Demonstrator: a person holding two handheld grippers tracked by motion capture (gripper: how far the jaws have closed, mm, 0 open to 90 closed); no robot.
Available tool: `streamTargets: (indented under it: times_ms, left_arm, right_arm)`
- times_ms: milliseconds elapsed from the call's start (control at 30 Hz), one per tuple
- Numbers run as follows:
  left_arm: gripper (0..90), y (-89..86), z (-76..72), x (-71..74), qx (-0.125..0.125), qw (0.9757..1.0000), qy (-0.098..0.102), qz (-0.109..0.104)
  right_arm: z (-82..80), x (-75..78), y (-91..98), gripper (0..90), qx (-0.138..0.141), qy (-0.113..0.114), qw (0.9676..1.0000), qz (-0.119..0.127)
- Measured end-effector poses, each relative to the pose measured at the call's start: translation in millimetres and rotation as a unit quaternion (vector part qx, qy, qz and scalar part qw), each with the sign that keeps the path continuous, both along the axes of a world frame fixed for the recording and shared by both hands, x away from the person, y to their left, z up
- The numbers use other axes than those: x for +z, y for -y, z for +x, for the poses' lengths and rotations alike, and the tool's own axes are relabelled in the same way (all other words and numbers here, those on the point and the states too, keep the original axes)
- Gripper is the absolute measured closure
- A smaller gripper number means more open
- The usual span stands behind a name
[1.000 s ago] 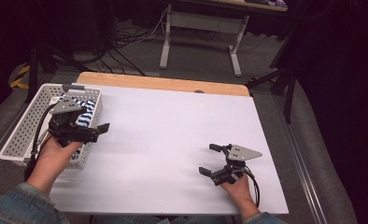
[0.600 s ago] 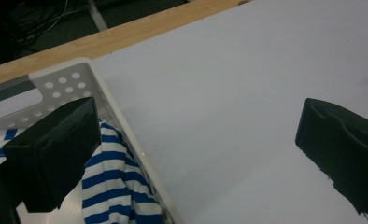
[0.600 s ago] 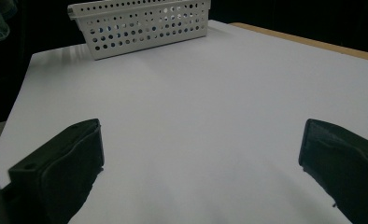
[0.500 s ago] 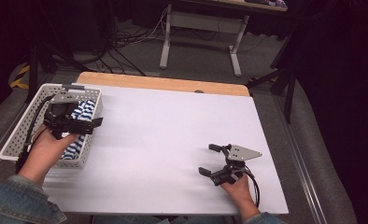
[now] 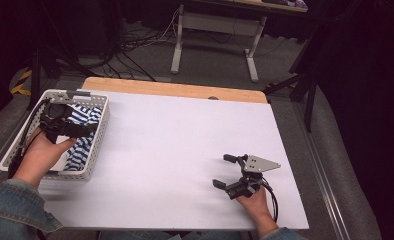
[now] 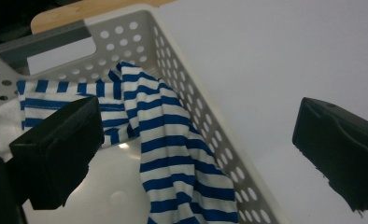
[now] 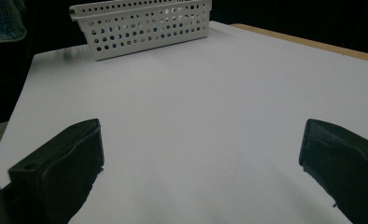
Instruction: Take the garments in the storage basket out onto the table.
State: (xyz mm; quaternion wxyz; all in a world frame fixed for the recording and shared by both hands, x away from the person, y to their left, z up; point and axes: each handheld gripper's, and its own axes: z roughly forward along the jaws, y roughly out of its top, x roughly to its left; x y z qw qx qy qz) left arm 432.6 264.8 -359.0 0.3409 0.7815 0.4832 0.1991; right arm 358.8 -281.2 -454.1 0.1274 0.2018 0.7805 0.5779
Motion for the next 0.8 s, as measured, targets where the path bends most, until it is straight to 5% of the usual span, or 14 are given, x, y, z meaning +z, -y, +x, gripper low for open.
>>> streamTargets:
  times_ms: [467,600,800]
  left_arm:
    - [5.4,-16.2,32.5,-26.2,0.025,0.9972,-0.059,0.039]
    - [13.0,-19.2,41.7,-33.7,0.027,0.9958,-0.082,0.031]
    - [11.8,-20.1,54.0,-44.8,0.034,0.9936,-0.106,0.018]
  right_arm:
    - [-0.4,0.5,0.0,0.3,0.003,0.001,1.0,0.004]
    - [-0.5,0.5,0.0,0.3,0.004,0.001,1.0,0.004]
    - [-0.4,0.3,-0.3,0.2,0.005,0.001,1.0,0.003]
